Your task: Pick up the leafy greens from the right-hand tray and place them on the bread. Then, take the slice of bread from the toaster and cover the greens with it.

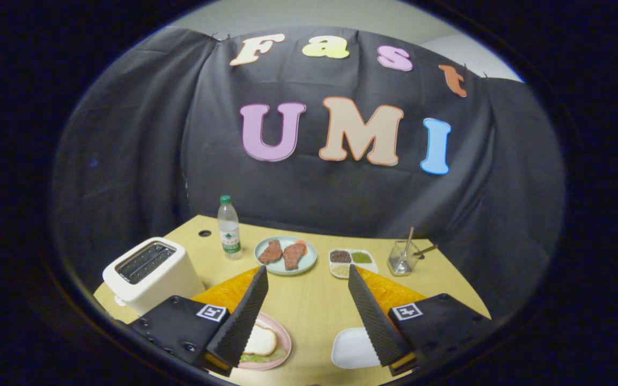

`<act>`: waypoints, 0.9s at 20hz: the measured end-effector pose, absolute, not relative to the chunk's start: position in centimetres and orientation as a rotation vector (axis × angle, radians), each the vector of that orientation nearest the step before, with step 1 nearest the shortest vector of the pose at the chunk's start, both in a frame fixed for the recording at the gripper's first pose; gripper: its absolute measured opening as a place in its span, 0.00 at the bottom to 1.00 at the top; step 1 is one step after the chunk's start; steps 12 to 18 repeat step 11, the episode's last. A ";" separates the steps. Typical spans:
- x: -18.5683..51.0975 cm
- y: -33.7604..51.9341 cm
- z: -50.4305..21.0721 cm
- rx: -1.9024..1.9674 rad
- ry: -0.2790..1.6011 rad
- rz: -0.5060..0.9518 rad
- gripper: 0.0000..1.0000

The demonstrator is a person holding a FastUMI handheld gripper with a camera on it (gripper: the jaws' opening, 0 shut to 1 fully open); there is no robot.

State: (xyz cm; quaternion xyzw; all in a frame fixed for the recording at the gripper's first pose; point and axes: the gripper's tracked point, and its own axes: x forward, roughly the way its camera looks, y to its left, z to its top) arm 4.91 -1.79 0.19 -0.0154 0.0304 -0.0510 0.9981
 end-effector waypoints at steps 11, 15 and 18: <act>2.9 -4.8 5.9 0.016 -0.134 -0.110 0.95; 2.9 -4.8 5.9 0.016 -0.134 -0.110 0.95; 2.9 -4.8 5.9 0.016 -0.134 -0.110 0.95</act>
